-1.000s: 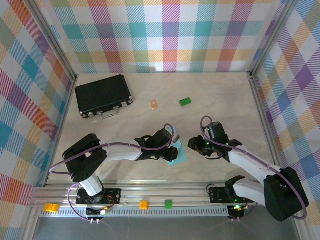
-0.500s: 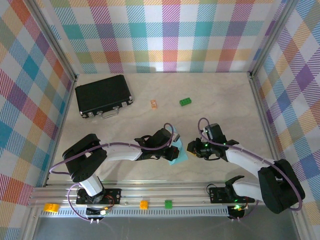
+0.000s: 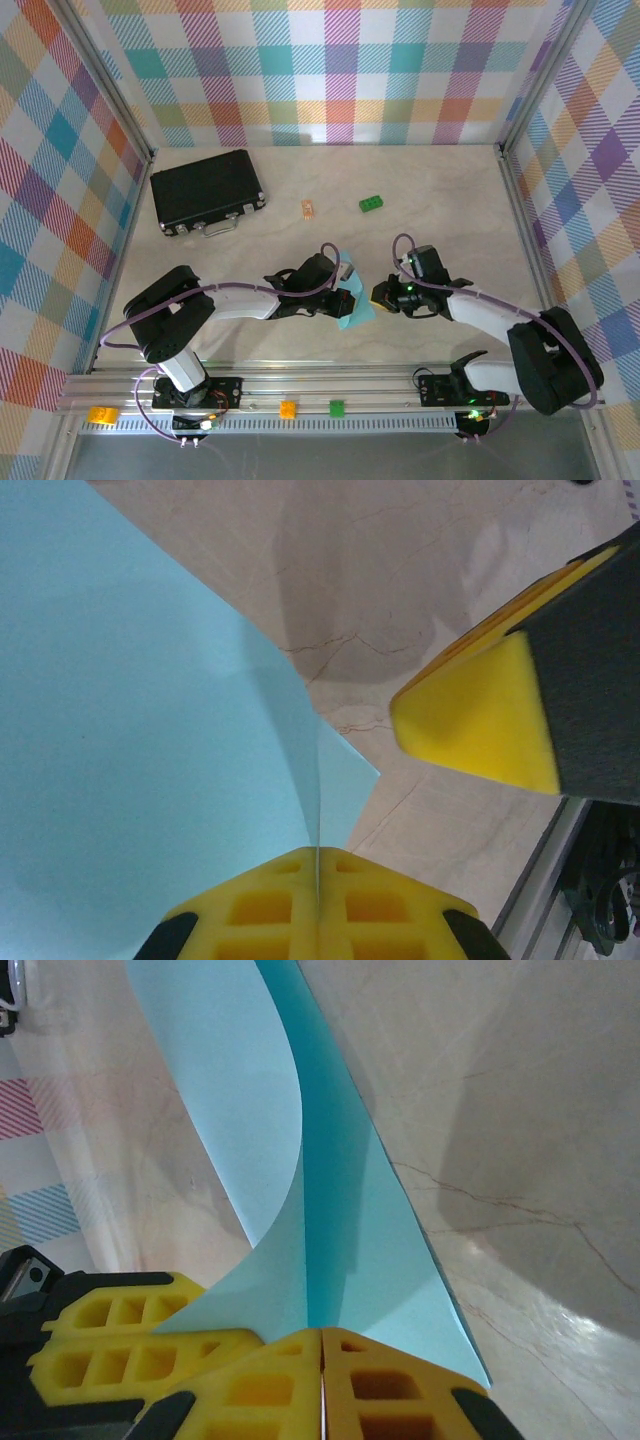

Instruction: Fold a paper plane with a square sheet of paper (pick it up from the middle)

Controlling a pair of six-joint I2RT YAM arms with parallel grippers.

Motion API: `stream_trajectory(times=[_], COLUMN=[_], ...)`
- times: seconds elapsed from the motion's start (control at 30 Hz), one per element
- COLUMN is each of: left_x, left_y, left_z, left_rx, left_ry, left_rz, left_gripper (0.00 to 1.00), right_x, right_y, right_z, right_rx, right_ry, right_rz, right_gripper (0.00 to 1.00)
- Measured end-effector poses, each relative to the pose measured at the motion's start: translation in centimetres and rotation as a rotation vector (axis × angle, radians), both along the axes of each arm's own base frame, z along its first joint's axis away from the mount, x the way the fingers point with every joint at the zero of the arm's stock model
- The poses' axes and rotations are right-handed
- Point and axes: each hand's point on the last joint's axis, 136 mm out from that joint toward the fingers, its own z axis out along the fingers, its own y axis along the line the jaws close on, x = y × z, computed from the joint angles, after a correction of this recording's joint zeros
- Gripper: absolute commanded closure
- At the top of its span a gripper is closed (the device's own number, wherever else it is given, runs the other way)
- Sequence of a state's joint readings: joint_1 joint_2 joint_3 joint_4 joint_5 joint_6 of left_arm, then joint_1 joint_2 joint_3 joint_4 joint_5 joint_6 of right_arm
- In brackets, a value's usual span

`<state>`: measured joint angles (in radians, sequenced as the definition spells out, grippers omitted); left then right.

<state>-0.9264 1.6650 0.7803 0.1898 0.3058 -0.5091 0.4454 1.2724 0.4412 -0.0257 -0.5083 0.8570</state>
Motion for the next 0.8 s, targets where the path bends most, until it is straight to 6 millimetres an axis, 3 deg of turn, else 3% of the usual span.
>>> stream_trajectory(times=[0.3,0.57,0.8], left_x=[-0.1,-0.2,0.3], left_y=[-0.1,0.0,0.5], left_z=[0.0,-0.4,-0.6], left_rx=[-0.006,0.004,0.014], left_ry=[0.004,0.013,0.013], left_rz=[-0.005,-0.008,0.003], left_gripper=[1.00,0.99,0.97], right_x=[-0.6,-0.9,-0.8], right_y=[1.9,1.1,0.9], right_z=[-2.1,-3.8,-3.9], right_rx=[-0.005,-0.082,-0.119], right_ry=[0.074,0.110,0.085], right_rz=[0.054,0.049,0.085], right_gripper=[0.95,0.97,0.98])
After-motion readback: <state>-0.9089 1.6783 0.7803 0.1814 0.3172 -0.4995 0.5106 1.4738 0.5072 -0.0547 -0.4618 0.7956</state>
